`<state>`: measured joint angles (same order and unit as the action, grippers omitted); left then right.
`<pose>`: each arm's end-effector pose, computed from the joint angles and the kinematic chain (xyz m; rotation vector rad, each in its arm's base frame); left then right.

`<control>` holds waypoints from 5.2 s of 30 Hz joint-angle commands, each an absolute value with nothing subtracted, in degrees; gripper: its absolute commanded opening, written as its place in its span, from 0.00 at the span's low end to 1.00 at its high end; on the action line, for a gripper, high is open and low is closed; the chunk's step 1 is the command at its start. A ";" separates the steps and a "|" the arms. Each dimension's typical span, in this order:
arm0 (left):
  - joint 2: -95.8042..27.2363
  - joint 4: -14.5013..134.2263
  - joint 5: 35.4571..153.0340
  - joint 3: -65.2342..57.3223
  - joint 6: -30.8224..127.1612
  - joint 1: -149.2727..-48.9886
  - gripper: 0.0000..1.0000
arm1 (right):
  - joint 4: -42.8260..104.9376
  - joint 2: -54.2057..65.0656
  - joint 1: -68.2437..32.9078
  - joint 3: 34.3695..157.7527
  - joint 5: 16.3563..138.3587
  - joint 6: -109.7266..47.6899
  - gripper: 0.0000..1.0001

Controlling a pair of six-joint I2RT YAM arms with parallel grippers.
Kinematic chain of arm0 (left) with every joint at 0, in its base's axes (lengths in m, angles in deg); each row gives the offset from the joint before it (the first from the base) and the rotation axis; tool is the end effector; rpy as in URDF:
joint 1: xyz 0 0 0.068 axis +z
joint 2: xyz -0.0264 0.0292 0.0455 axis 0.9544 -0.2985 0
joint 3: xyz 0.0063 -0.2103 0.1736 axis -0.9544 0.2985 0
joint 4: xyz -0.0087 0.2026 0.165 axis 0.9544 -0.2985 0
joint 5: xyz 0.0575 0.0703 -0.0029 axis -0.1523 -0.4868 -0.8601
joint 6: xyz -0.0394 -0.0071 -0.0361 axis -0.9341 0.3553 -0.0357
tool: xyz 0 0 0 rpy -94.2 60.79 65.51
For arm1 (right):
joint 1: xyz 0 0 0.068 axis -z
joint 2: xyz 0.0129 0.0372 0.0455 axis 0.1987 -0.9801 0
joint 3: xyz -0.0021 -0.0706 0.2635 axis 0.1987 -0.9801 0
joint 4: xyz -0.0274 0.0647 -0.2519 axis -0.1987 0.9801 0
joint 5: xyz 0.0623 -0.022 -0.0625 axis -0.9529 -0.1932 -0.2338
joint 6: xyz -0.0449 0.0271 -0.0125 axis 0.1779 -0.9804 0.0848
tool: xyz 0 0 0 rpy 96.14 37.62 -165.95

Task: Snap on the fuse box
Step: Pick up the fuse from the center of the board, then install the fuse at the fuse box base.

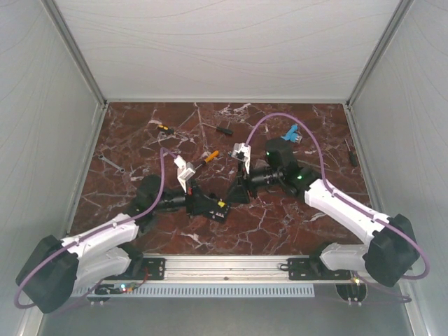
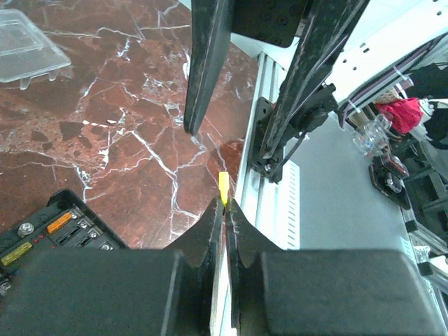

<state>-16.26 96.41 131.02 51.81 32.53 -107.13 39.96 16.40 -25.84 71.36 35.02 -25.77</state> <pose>0.1515 -0.1346 0.2164 0.7739 1.6341 -1.4250 0.1954 0.1832 0.2914 -1.1707 1.7810 1.3082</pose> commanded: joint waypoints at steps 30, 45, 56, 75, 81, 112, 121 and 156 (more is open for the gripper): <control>-12.96 87.89 117.89 51.19 28.99 -106.52 0.35 | 46.61 12.64 -30.20 73.76 48.04 -17.99 0.00; -16.77 67.27 98.54 51.21 21.64 -106.03 0.54 | 43.21 1.04 -36.59 73.27 70.75 -13.24 0.00; -26.94 66.29 96.03 48.06 23.69 -109.17 0.63 | 39.48 -0.68 -37.72 72.16 72.84 -13.30 0.00; -28.70 58.63 86.68 44.35 29.20 -107.43 0.64 | 39.04 -3.12 -41.84 71.98 76.57 -14.65 0.00; -30.00 59.60 86.53 42.90 29.86 -106.56 0.63 | 36.87 -3.70 -43.36 71.05 79.59 -15.77 0.00; -28.72 64.20 94.50 41.98 28.82 -104.21 0.74 | 30.51 -5.50 -43.90 68.68 84.95 -19.62 0.00; -29.33 64.92 95.50 42.10 28.61 -104.01 0.75 | 30.82 -6.56 -43.98 68.50 84.72 -20.33 0.00; -29.31 66.43 98.82 43.86 27.66 -102.25 0.76 | 34.54 -5.09 -44.31 68.15 88.17 -21.70 0.05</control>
